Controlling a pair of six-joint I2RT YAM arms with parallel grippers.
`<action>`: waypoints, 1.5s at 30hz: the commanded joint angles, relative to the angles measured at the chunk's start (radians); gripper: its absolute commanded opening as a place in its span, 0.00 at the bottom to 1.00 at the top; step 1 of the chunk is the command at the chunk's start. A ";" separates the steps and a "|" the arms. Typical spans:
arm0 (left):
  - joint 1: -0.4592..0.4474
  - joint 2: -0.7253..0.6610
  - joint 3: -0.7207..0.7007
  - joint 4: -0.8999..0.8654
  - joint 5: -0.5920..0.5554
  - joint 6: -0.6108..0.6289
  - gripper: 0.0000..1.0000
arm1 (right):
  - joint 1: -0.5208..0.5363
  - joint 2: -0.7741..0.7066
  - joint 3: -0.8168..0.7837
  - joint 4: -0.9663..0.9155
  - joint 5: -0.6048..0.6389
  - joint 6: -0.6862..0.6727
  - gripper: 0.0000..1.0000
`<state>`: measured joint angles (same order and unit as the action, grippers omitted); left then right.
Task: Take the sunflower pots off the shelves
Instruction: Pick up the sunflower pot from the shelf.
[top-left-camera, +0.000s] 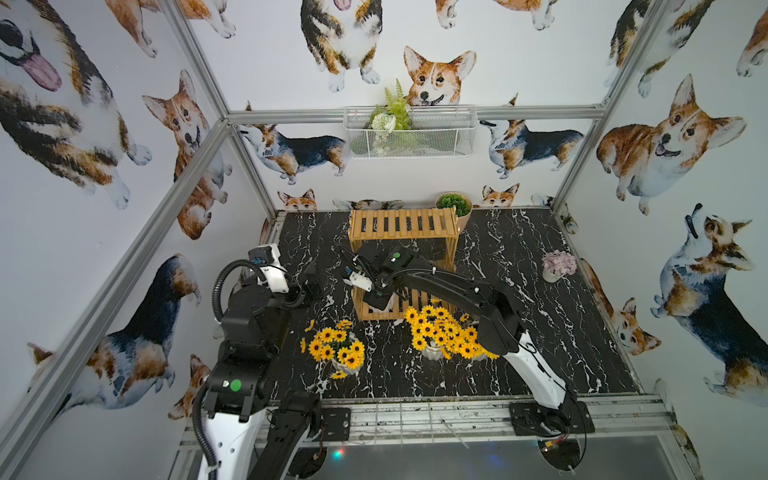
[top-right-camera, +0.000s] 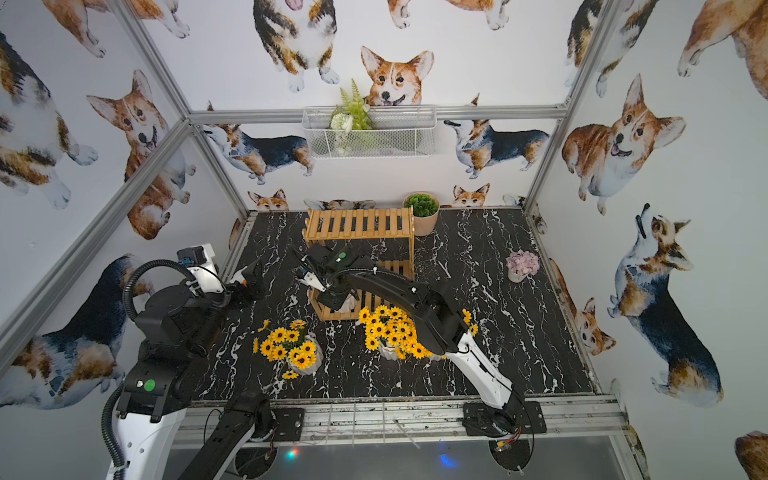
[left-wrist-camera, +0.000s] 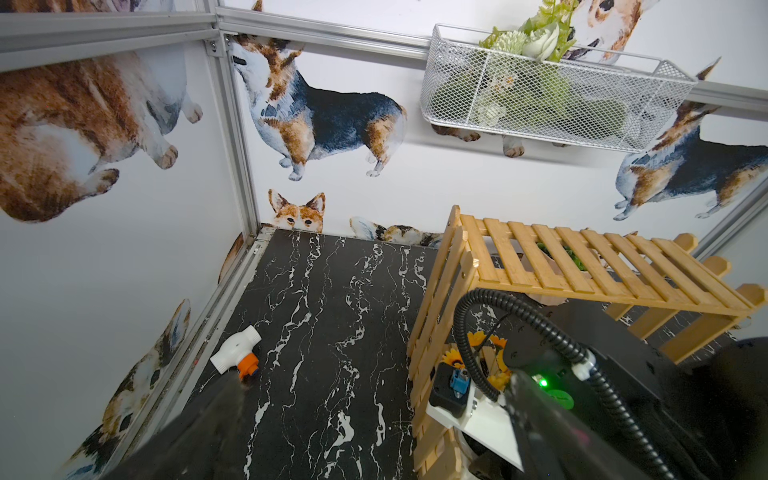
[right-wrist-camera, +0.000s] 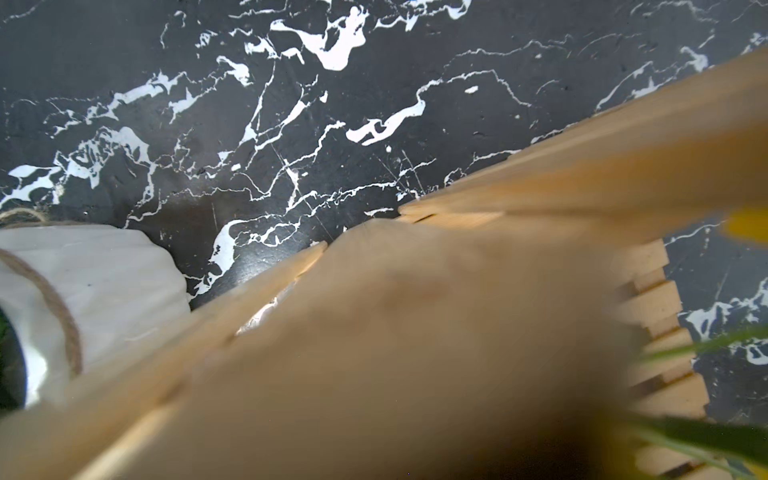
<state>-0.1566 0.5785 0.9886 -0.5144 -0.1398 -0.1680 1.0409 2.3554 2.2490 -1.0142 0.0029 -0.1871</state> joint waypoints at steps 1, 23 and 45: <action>0.003 -0.003 0.004 0.011 -0.006 0.005 1.00 | 0.002 -0.006 -0.006 -0.058 0.036 -0.011 0.15; 0.003 -0.011 0.010 0.010 -0.004 0.004 1.00 | 0.057 -0.148 -0.076 -0.055 0.152 -0.004 0.00; 0.003 -0.031 0.012 0.005 -0.001 -0.001 1.00 | 0.187 -0.373 -0.434 0.044 0.126 0.098 0.00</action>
<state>-0.1566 0.5507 0.9928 -0.5148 -0.1402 -0.1677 1.2140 2.0056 1.8400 -1.0279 0.1253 -0.1204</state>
